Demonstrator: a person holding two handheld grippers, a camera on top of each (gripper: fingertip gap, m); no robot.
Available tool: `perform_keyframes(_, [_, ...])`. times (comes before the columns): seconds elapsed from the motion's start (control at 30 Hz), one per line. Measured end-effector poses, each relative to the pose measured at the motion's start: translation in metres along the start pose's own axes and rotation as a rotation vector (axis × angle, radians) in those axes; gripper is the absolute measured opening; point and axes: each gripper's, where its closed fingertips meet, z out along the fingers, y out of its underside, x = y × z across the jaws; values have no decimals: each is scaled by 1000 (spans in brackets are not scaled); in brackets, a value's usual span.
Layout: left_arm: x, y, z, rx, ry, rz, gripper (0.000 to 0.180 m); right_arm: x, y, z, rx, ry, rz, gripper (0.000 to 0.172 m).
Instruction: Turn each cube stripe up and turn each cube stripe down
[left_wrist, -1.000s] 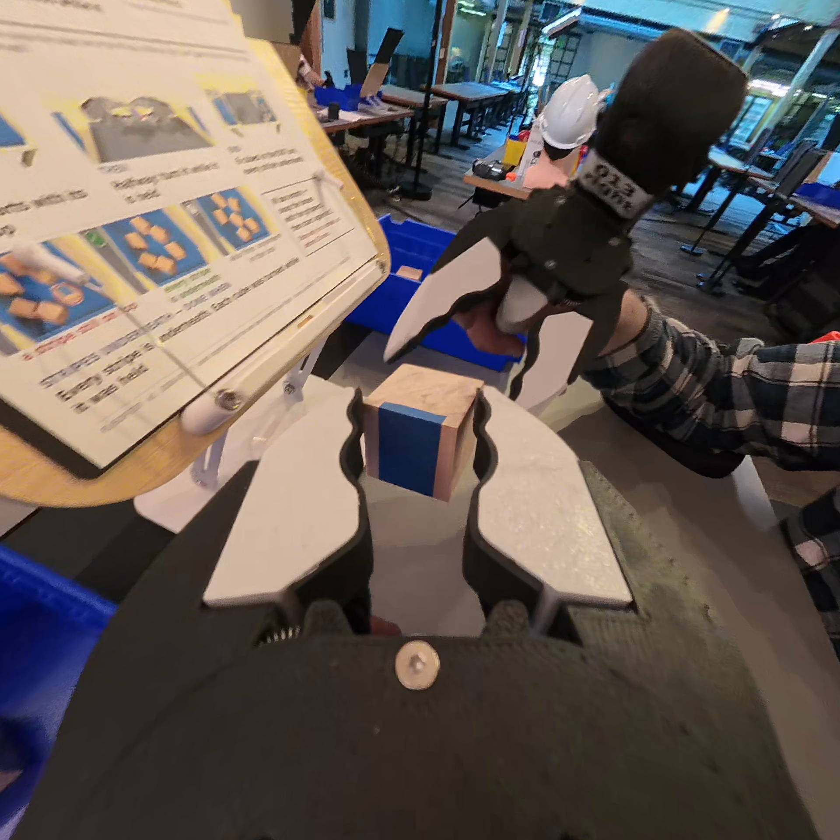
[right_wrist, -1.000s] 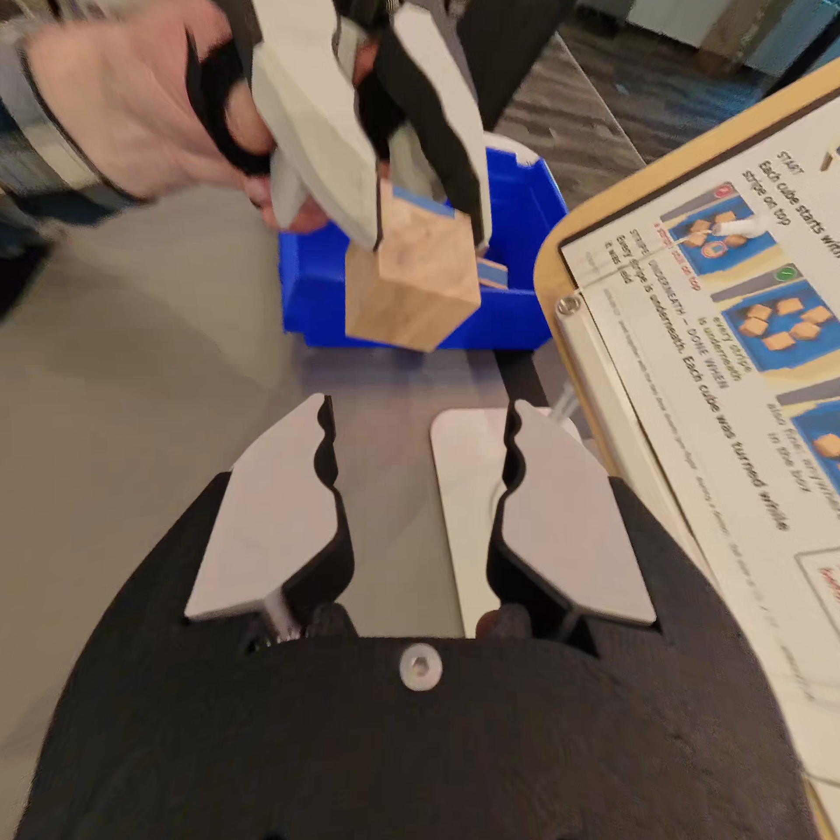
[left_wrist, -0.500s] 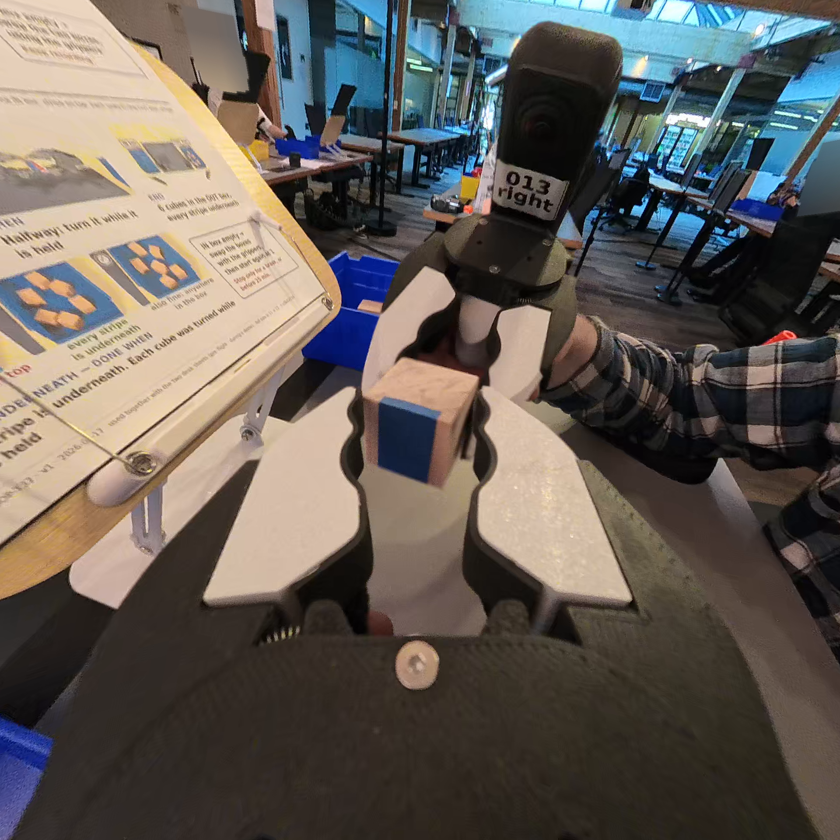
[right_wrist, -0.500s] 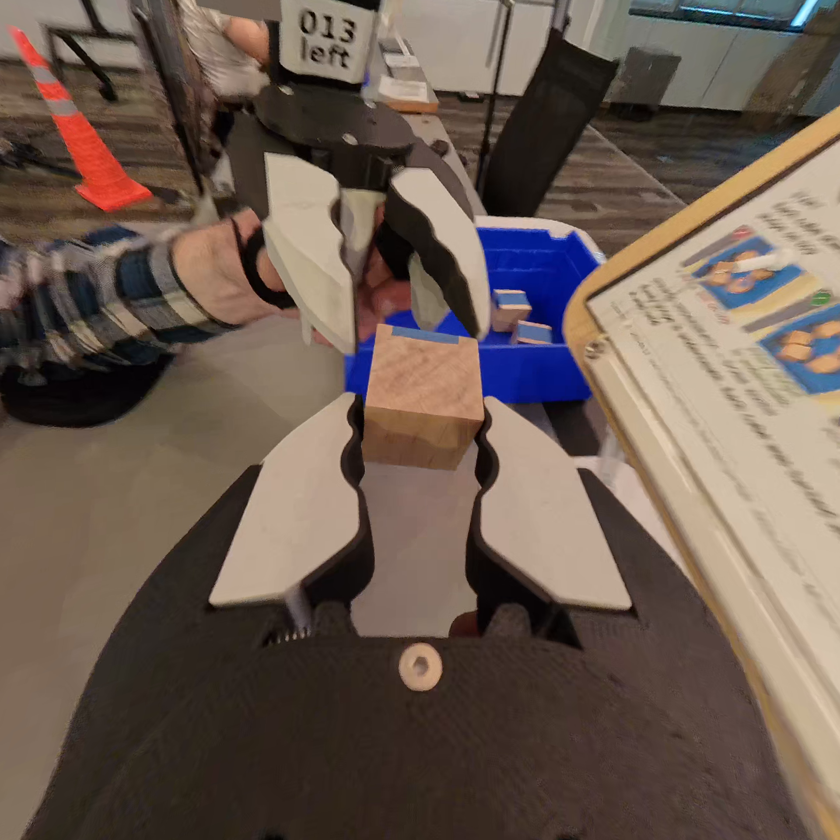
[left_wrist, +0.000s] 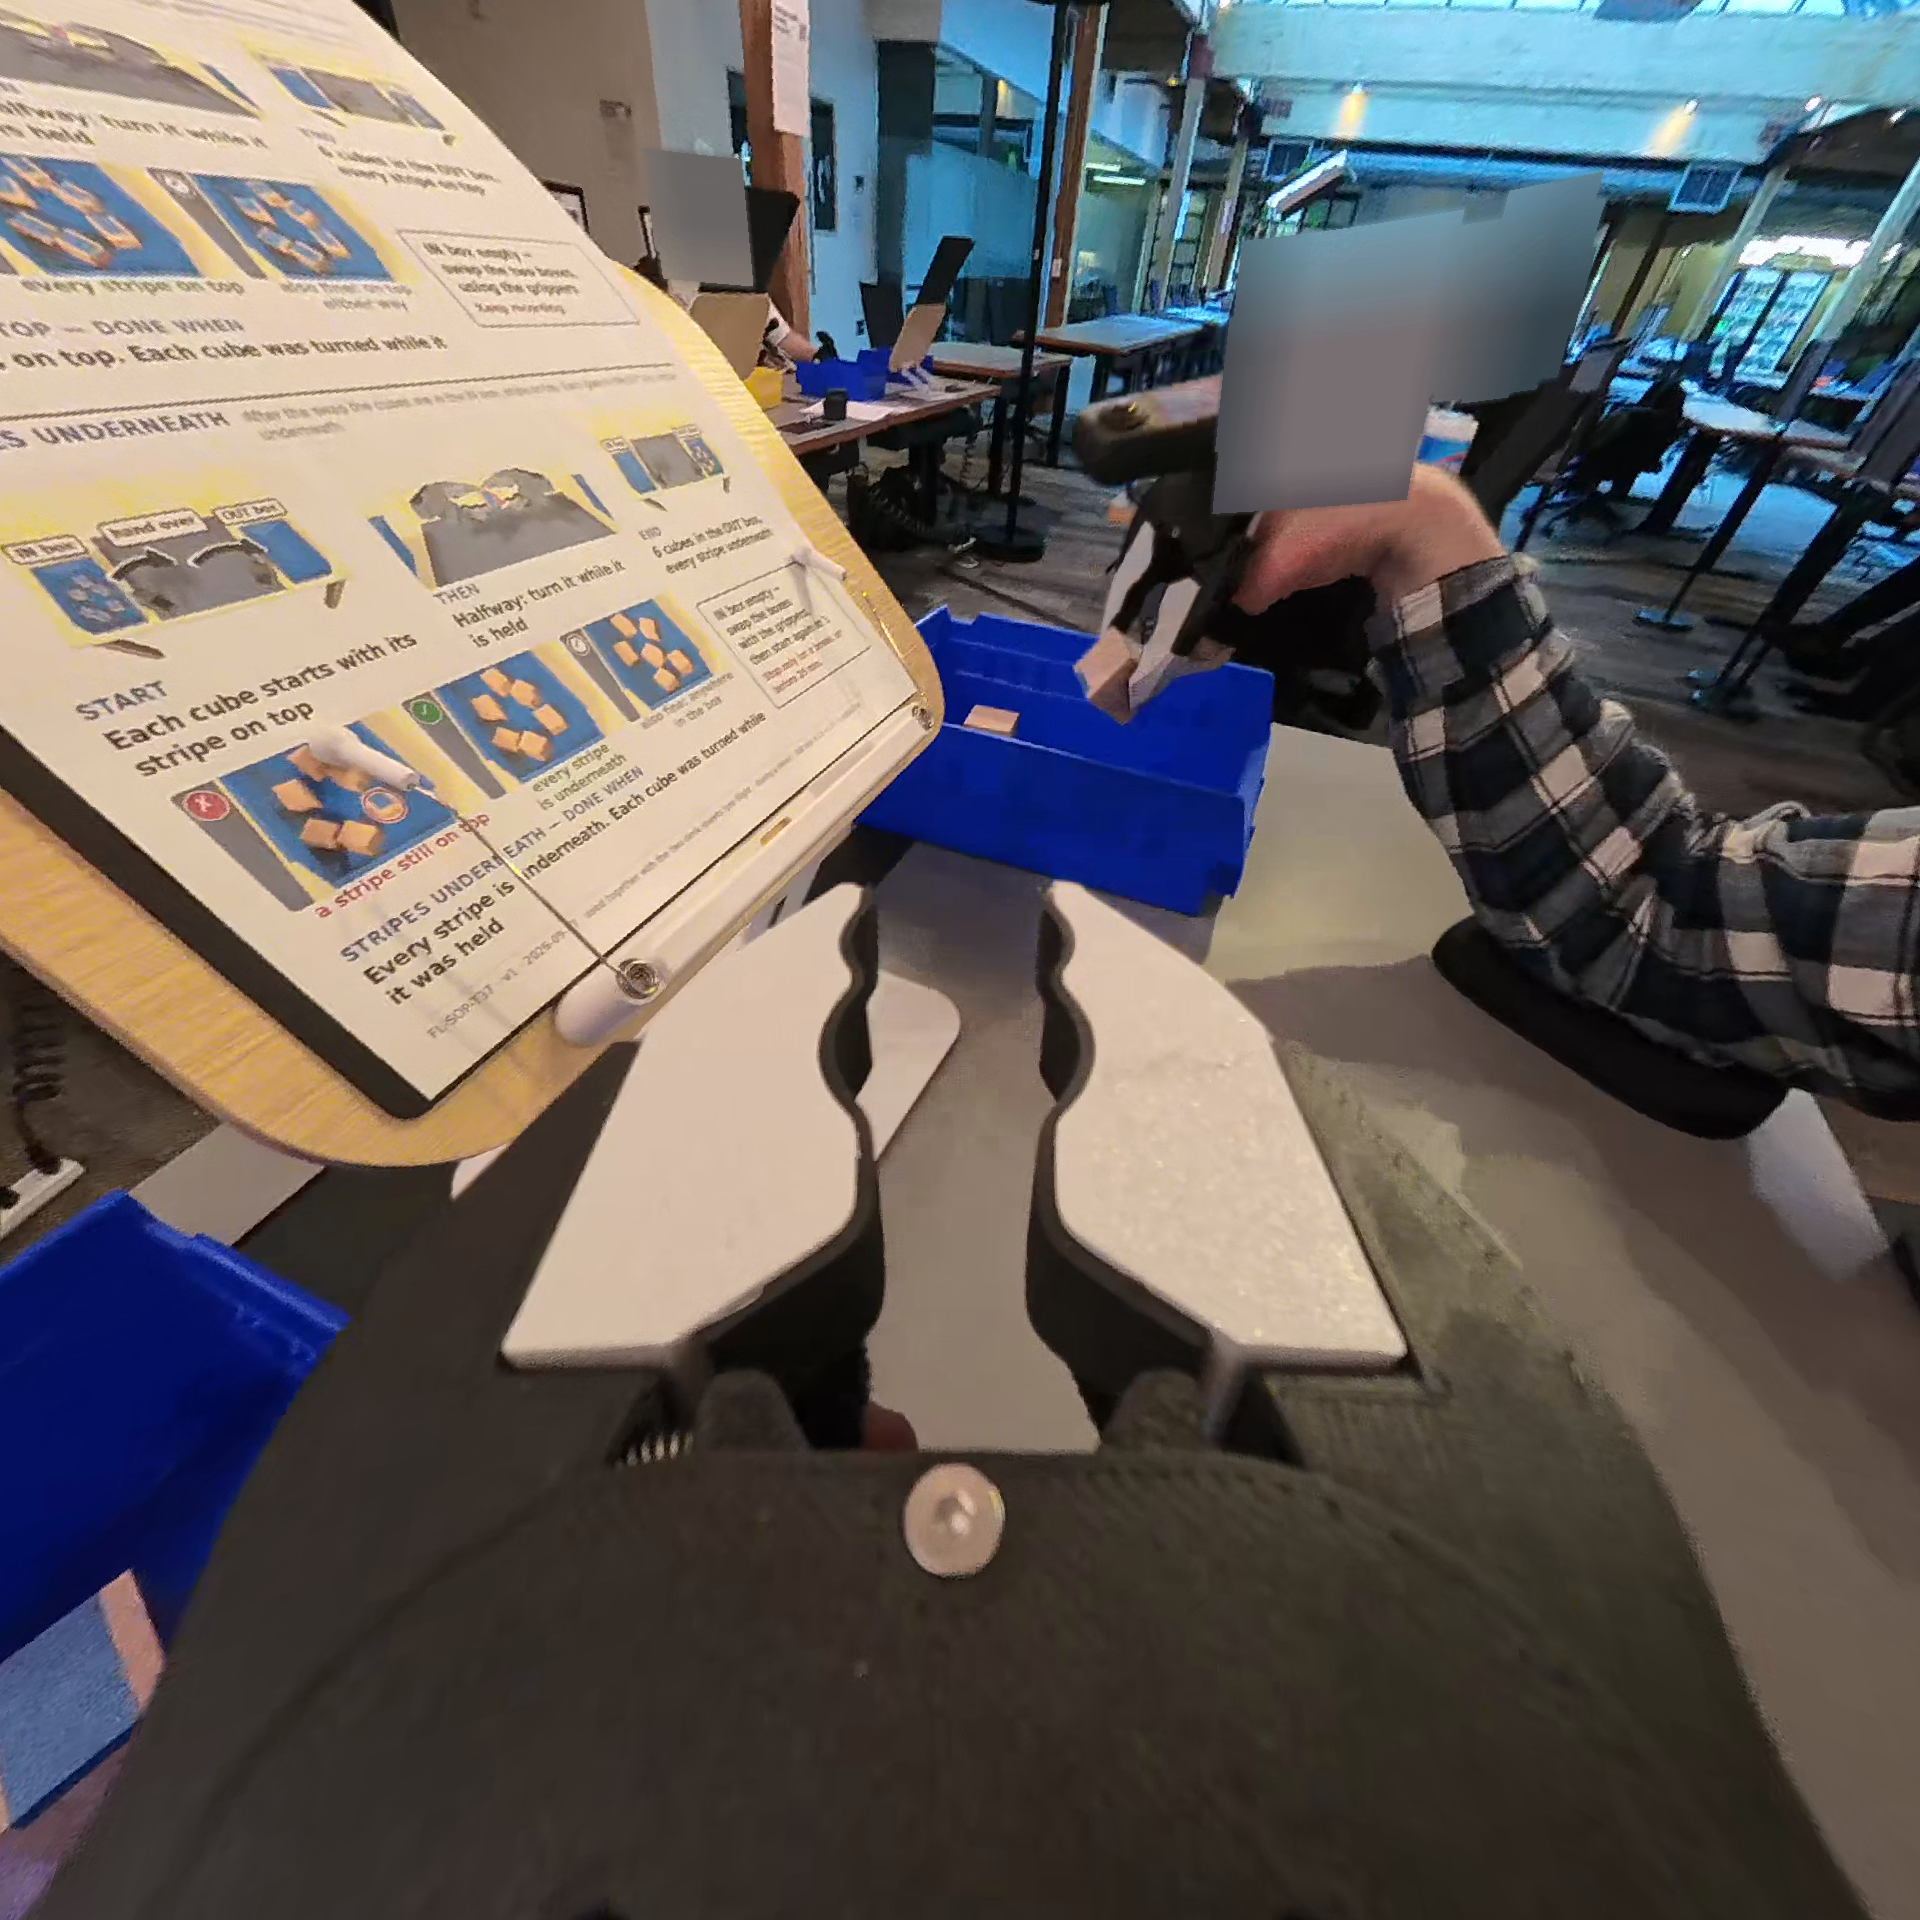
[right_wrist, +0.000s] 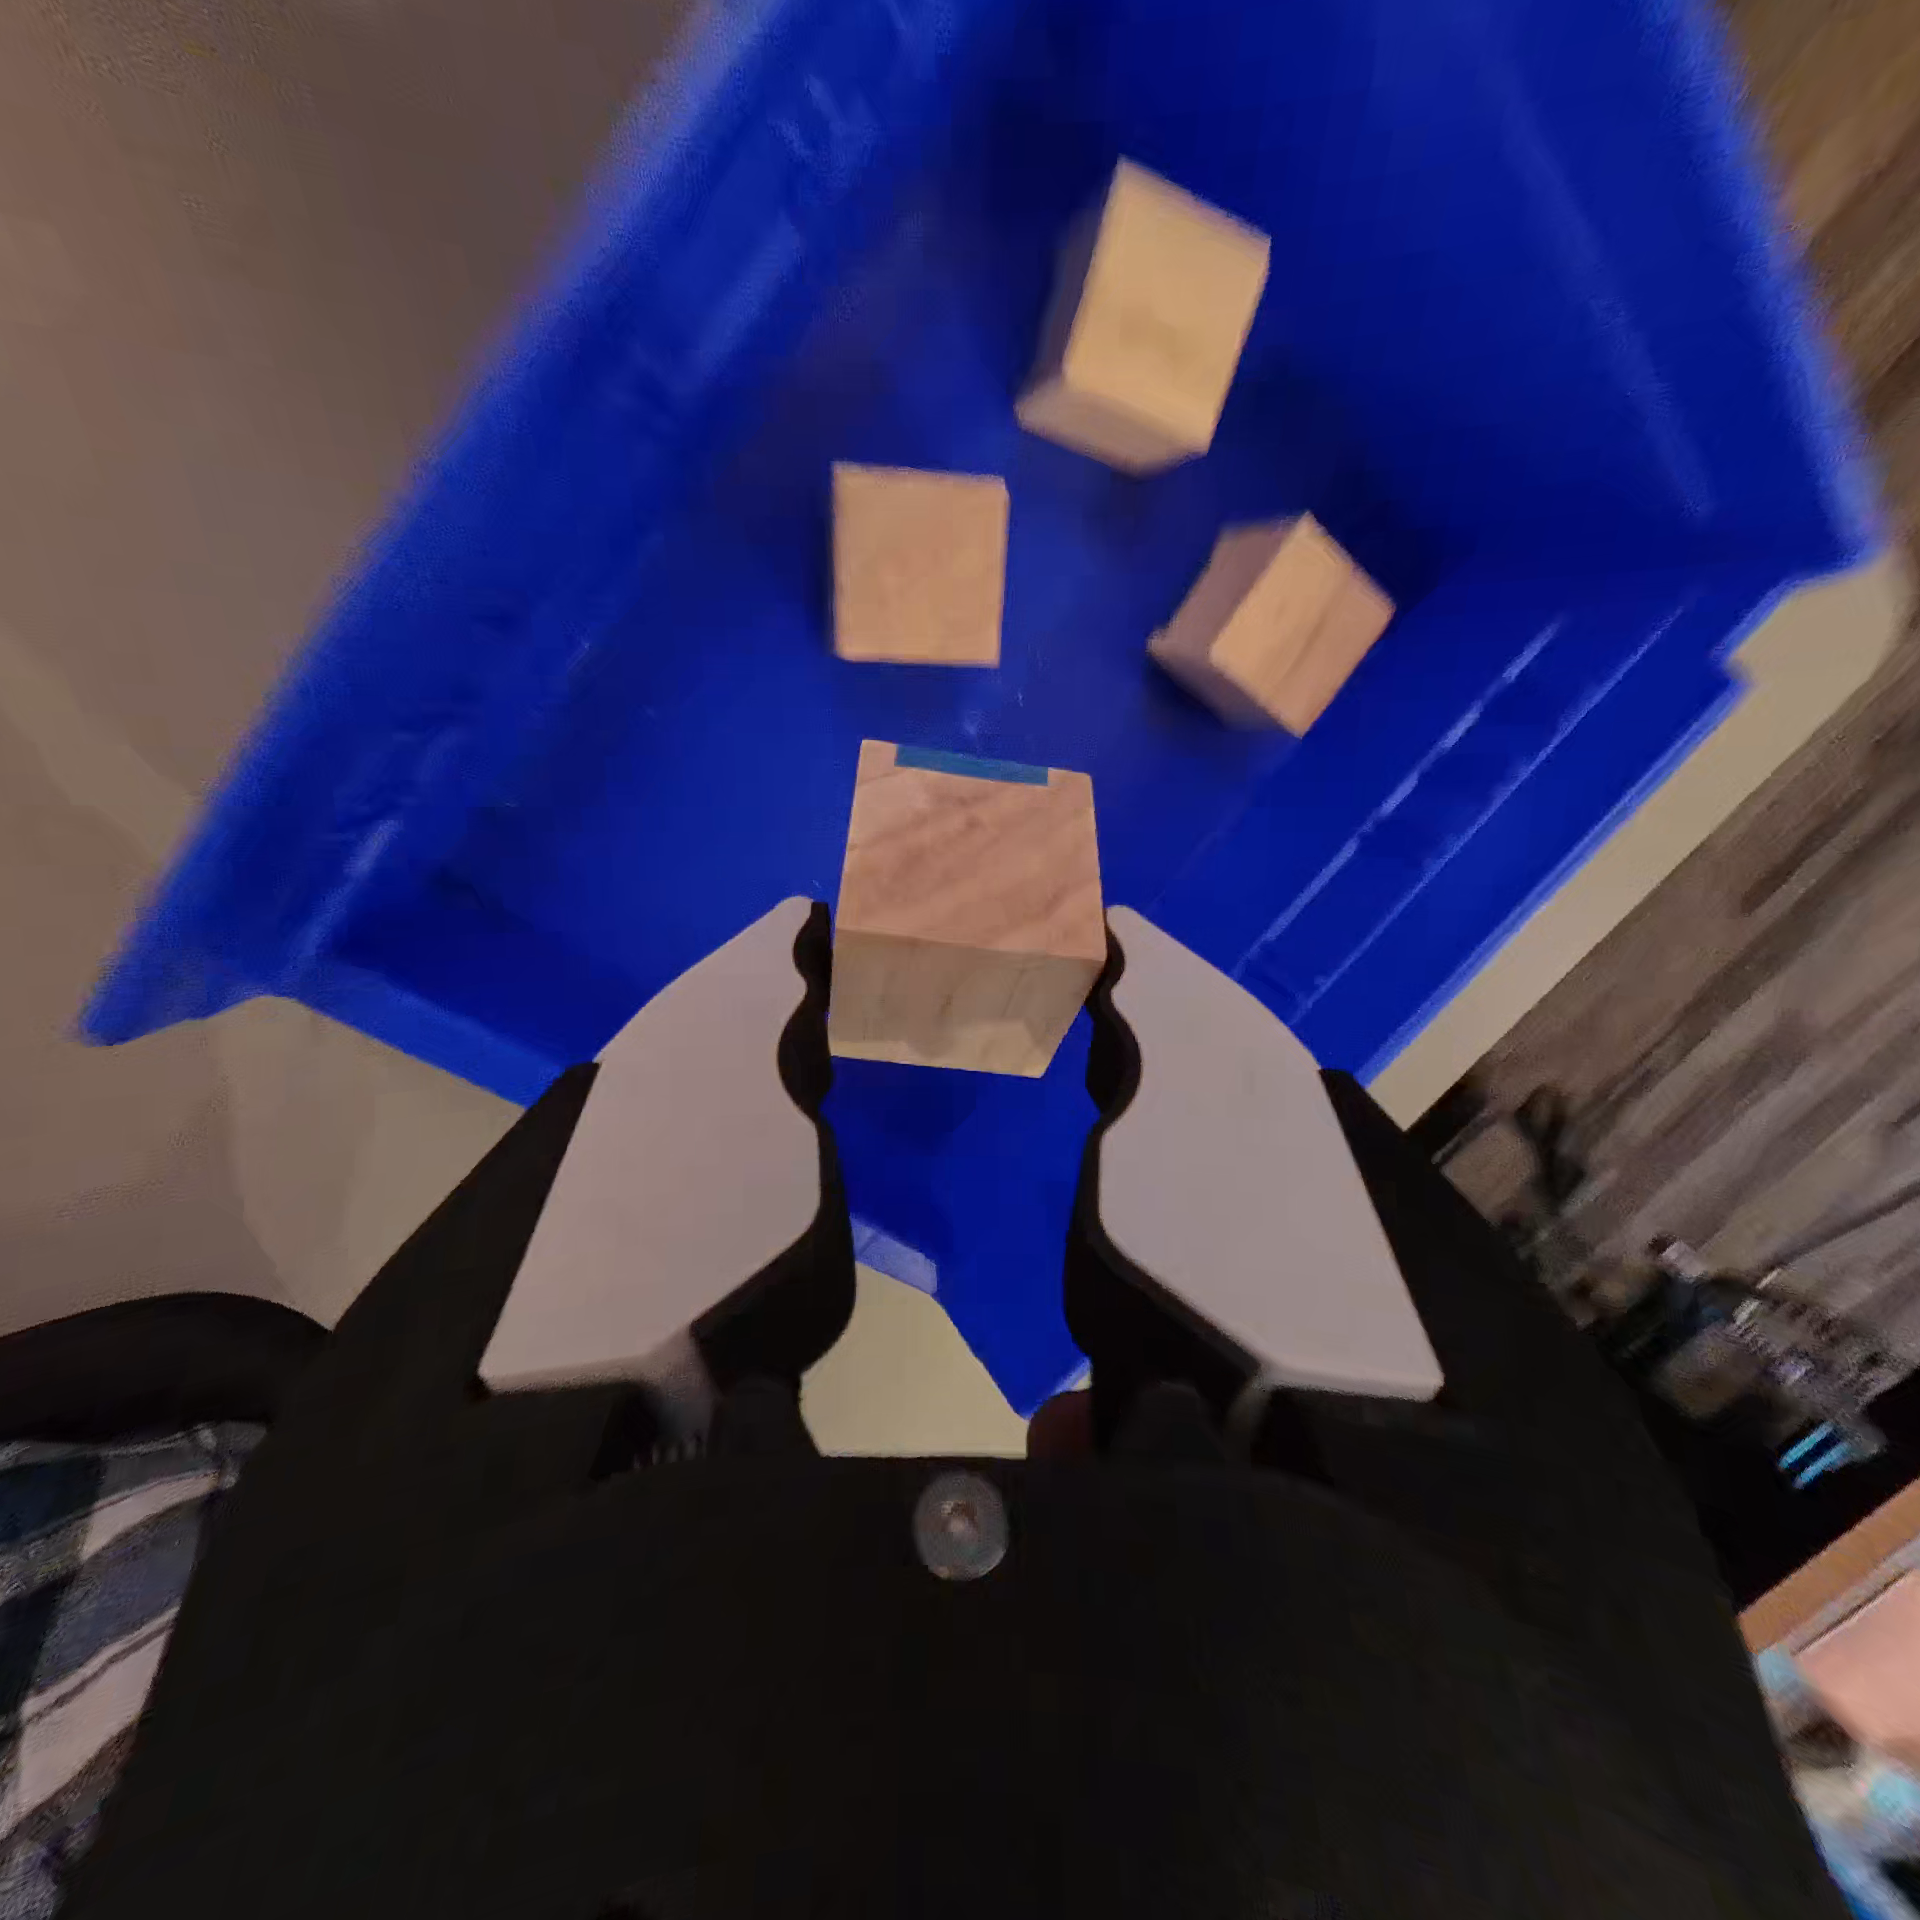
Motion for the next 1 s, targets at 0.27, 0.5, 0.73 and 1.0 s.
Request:
perform_keyframes(0.27, [-4, 6, 0, -36, -3, -11, 29, 18, 49, 88, -329, -102, 126, 48])
perform_keyframes(0.5, [-16, 6, -9, -51, -56, 4, 33, 30, 13, 76, -185, -19, 154, 70])
perform_keyframes(0.73, [-106, 43, -54, -281, -491, 119, 47, 13, -30, 20, 45, 36, 20, 64])
perform_keyframes(1.0, [-190, 133, -85, -591, -711, -17, 58, -26, -63, -1, 120, 23, -140, 61])
